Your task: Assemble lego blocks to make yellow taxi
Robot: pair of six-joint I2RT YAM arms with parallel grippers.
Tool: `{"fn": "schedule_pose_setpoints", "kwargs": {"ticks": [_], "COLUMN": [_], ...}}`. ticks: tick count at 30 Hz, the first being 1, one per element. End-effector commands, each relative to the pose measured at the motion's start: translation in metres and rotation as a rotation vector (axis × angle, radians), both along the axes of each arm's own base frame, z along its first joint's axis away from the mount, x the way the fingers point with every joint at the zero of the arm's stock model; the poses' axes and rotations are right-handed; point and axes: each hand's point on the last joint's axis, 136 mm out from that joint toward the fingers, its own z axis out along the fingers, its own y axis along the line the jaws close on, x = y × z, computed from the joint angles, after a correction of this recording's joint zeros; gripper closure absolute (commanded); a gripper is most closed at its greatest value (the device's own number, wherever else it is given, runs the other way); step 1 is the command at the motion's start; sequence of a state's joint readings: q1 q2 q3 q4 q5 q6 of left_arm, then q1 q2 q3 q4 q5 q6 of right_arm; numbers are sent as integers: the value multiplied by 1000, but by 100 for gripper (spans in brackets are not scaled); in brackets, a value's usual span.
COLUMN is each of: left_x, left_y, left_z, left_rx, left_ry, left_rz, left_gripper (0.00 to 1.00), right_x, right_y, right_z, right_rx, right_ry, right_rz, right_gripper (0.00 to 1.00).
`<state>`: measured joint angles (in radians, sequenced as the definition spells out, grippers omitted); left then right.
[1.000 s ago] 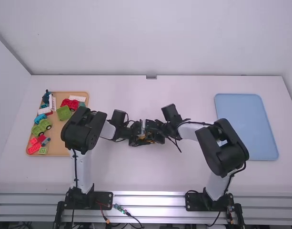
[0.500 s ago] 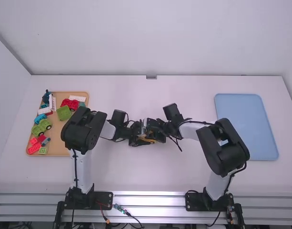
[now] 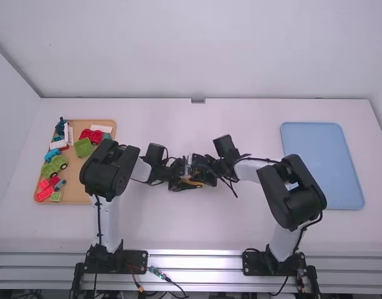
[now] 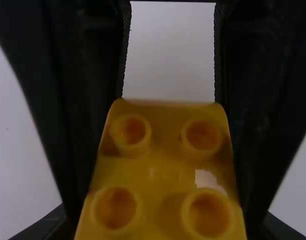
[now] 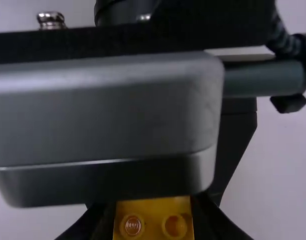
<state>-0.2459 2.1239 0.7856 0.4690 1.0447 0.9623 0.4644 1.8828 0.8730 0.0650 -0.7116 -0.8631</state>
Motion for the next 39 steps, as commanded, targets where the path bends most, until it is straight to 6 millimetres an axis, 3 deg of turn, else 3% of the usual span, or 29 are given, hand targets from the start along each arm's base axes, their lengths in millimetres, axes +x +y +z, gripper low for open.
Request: {"fn": "schedule_pose_setpoints", "kwargs": {"ticks": [1,11,27,39], "left_x": [3,5,6,19], "left_y": [10,9,9,11], "left_z": [-20,-19,-19,-19], "left_rx": [89,86,90,112], "left_ry": [3,2,-2,-10], "left_rz": [49,47,51,100], "left_gripper": [76,77,83,86], "right_x": [7,11,2,4], "right_y": [-10,-12,-22,-23], "right_z": [-15,-33,-34,-33], "right_rx": [-61,-54,-110,-105], "right_ry": [20,53,76,64], "right_rz": [-48,-66,9,10], "right_gripper": [100,100,100,100]}}
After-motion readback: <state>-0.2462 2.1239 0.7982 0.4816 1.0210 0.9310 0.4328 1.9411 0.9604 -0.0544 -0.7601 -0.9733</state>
